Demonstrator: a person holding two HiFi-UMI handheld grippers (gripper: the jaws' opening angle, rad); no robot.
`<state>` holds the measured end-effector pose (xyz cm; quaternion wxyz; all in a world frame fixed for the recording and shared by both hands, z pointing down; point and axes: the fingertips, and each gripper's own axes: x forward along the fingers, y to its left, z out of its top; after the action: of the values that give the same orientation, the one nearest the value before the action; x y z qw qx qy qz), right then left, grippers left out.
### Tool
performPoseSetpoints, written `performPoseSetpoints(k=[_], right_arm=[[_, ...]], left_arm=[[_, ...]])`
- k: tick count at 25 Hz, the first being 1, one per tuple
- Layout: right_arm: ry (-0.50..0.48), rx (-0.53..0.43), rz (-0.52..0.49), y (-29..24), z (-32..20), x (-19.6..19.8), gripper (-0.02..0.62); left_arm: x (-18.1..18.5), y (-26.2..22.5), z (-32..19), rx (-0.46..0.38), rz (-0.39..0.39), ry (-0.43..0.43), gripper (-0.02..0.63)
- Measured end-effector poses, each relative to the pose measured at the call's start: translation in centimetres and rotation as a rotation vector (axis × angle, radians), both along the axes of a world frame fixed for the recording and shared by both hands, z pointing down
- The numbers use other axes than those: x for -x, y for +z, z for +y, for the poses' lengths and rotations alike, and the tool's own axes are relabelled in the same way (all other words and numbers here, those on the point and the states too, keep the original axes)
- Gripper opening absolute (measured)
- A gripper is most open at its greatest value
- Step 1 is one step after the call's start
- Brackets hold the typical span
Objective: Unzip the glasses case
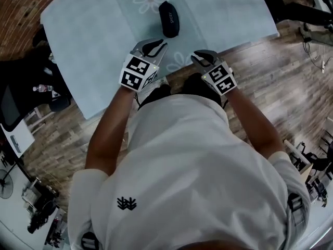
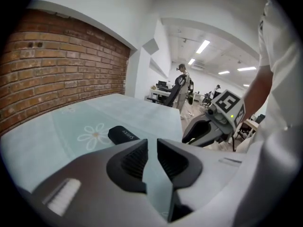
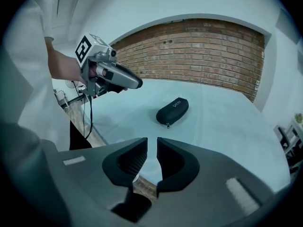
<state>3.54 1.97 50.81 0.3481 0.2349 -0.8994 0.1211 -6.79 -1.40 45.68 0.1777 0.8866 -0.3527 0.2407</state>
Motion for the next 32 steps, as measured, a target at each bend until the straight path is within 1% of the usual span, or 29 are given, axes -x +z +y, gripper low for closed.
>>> performPoseSetpoints(k=[3, 8, 11, 16, 22, 27, 32], right_arm=[[0.033, 0.004, 0.032, 1.3, -1.2, 1.2, 0.044], [-0.010, 0.037, 0.074, 4.5, -3.0, 3.3, 0.048], [-0.039, 0.016, 0.089, 4.9, -4.9, 4.3, 0.048], [-0.022, 0.043, 0.087, 6.5, -6.4, 5.3, 0.055], [-0.042, 0.025, 0.112, 7.1, -7.6, 5.8, 0.058], [-0.068, 0.032, 0.143, 7.6, -7.8, 6.1, 0.058], [-0.070, 0.041, 0.153, 7.8, -7.9, 6.3, 0.055]], left_arm=[[-0.2, 1.4, -2.1, 0.009, -0.017, 0.064, 0.078], [-0.7, 3.2, -5.6, 0.024, -0.061, 0.093, 0.078], [-1.2, 3.9, -7.4, 0.032, -0.080, 0.108, 0.078], [-1.8, 4.8, -9.1, 0.035, -0.123, 0.152, 0.078], [-3.0, 5.7, -9.7, 0.064, -0.144, 0.196, 0.078], [-3.5, 6.5, -9.6, 0.072, -0.162, 0.211, 0.078], [-3.4, 7.1, -9.5, 0.085, -0.171, 0.212, 0.078]])
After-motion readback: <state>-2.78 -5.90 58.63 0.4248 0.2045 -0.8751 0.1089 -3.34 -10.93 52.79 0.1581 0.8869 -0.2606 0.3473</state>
